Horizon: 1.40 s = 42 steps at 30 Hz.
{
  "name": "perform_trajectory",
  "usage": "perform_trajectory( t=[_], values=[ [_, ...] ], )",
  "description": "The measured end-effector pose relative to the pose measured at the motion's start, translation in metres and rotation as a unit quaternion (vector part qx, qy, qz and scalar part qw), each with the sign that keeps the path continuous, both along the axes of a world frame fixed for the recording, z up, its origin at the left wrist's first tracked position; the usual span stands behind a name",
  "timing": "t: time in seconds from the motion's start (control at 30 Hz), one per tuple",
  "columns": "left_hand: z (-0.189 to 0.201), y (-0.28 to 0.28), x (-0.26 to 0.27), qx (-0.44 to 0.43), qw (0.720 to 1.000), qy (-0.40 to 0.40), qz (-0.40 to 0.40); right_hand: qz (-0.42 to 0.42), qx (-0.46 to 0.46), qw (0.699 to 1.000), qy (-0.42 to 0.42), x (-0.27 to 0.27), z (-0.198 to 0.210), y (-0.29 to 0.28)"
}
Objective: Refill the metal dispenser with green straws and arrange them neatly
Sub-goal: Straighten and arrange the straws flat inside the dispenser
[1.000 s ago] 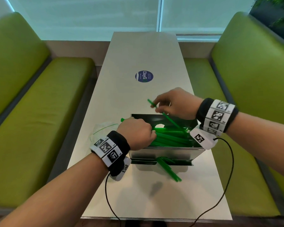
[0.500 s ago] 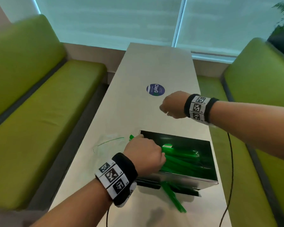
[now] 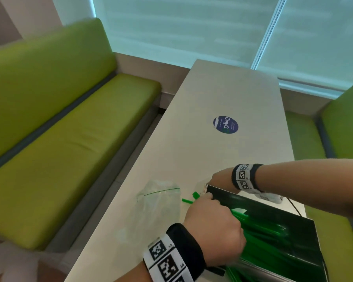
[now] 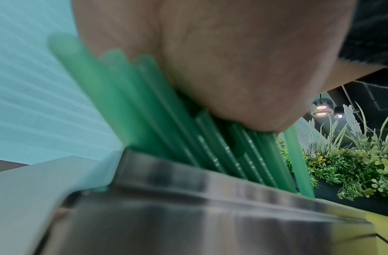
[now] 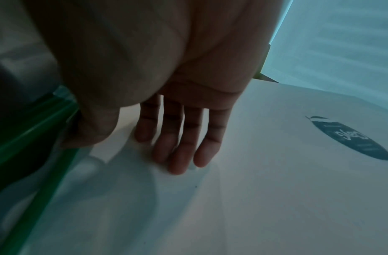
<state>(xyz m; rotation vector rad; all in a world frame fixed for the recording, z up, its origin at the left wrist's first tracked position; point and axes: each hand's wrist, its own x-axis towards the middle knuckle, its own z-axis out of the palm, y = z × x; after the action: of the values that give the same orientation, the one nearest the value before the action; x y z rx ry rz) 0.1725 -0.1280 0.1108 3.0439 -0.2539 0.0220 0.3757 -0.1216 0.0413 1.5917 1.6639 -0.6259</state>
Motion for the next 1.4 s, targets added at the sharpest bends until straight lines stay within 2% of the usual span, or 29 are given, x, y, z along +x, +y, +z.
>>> perform_trajectory(
  t=[0.23, 0.4, 0.57, 0.7, 0.83, 1.0, 1.1, 1.17, 1.23, 1.33, 1.4],
  values=[
    [0.003, 0.003, 0.000, -0.025, 1.000, 0.004, 0.008, -0.027, 0.016, 0.999, -0.011, 0.001, -0.021, 0.004],
    [0.004, 0.002, 0.001, -0.020, 0.999, 0.030, 0.019, -0.016, 0.020, 0.999, 0.035, 0.007, -0.013, 0.003],
    [0.010, 0.000, 0.001, 0.015, 0.998, 0.059, 0.034, -0.094, 0.055, 0.994, 0.030, 0.016, -0.012, -0.001],
    [0.010, 0.000, 0.002, 0.033, 0.997, 0.065, 0.027, -0.150, 0.105, 0.983, 0.032, 0.017, 0.012, -0.001],
    [0.010, 0.000, 0.004, 0.046, 0.995, 0.080, 0.040, -0.222, 0.264, 0.938, 0.046, 0.024, 0.072, -0.011],
    [0.008, 0.000, 0.005, 0.059, 0.992, 0.099, 0.042, -0.275, 0.448, 0.839, 0.138, 0.012, 0.169, -0.053],
    [0.007, -0.001, 0.004, 0.078, 0.992, 0.095, 0.031, -0.320, 0.463, 0.790, 0.242, -0.010, 0.211, -0.085],
    [0.008, -0.002, 0.004, 0.080, 0.992, 0.093, 0.034, -0.336, 0.446, 0.778, 0.287, -0.027, 0.217, -0.105],
    [0.007, -0.002, 0.005, 0.087, 0.992, 0.088, 0.033, -0.313, 0.442, 0.797, 0.267, -0.042, 0.203, -0.123],
    [0.003, -0.001, 0.004, 0.096, 0.993, 0.069, 0.026, -0.270, 0.397, 0.860, 0.174, -0.057, 0.166, -0.143],
    [0.005, -0.003, 0.004, 0.095, 0.994, 0.055, 0.021, -0.285, 0.341, 0.886, 0.129, -0.062, 0.140, -0.152]
  ],
)
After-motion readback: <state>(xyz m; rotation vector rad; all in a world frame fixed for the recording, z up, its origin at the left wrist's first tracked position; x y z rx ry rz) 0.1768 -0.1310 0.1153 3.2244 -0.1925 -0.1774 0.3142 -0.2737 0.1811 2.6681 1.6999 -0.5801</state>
